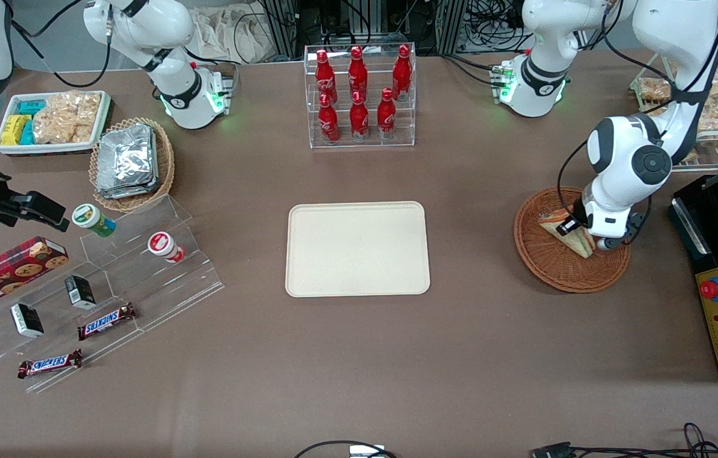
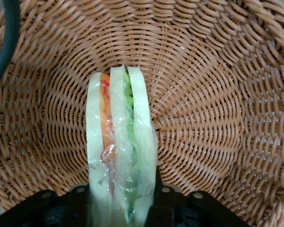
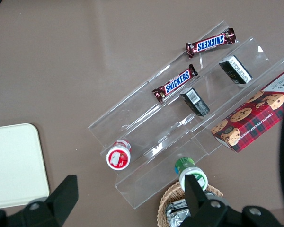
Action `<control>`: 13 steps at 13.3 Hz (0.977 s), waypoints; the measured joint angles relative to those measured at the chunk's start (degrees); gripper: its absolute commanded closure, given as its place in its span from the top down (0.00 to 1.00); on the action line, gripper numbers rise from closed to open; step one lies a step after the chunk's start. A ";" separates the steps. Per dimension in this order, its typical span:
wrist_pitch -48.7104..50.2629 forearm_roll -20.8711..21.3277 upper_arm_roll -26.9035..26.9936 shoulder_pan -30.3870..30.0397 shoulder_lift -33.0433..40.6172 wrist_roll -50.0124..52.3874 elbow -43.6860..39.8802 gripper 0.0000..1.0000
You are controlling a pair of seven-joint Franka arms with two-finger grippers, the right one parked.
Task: Place sandwich from basket to tray
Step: 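Lower the open left gripper around the sandwich and close it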
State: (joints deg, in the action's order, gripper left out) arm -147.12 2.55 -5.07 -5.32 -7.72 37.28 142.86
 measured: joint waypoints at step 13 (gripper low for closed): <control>27.82 4.16 -11.95 0.46 5.78 -1.81 -23.75 0.00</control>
State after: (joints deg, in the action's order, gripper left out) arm -119.30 6.71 -17.02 -4.87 -1.94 35.47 119.11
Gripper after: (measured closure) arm 0.802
